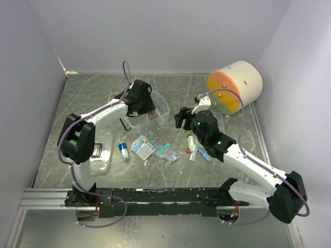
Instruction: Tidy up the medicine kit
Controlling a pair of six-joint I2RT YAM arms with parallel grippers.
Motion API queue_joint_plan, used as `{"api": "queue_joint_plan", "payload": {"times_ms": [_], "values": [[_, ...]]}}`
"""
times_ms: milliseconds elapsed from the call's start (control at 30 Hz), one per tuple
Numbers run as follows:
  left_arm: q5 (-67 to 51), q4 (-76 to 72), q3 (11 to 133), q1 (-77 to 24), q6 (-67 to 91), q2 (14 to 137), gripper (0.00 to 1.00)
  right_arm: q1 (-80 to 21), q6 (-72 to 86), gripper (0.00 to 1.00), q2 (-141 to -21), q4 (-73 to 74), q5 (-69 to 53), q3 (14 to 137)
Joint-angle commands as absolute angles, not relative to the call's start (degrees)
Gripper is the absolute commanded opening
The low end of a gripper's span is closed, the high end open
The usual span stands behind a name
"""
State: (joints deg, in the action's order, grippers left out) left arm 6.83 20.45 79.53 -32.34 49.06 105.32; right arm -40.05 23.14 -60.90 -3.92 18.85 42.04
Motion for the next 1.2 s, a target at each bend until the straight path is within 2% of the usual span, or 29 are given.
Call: {"api": "queue_joint_plan", "payload": {"times_ms": [0, 333, 833, 1067, 1167], "values": [[5.1, 23.9, 82.9, -32.6, 49.3, 107.1, 0.41, -39.6, 22.4, 0.69, -61.4, -1.3, 20.5, 44.4], [3.2, 24.4, 80.9, -32.6, 49.3, 106.4, 0.42, -39.6, 22.2, 0.69, -61.7, -0.5, 20.6, 44.1], [-0.7, 26.1, 83.3, -32.6, 46.9, 111.5, 0.44, -39.6, 22.9, 0.69, -61.3, 0.0, 20.1, 43.9], [-0.6, 27.0, 84.0, -32.6, 46.5, 112.1, 0.54, -39.7, 22.7, 0.69, -61.1, 0.0, 20.2, 43.6], [-2.1, 27.0, 84.3, -32.6, 45.6, 112.6, 0.62, -39.7, 22.6, 0.69, -60.8, 0.1, 20.3, 43.3]]}}
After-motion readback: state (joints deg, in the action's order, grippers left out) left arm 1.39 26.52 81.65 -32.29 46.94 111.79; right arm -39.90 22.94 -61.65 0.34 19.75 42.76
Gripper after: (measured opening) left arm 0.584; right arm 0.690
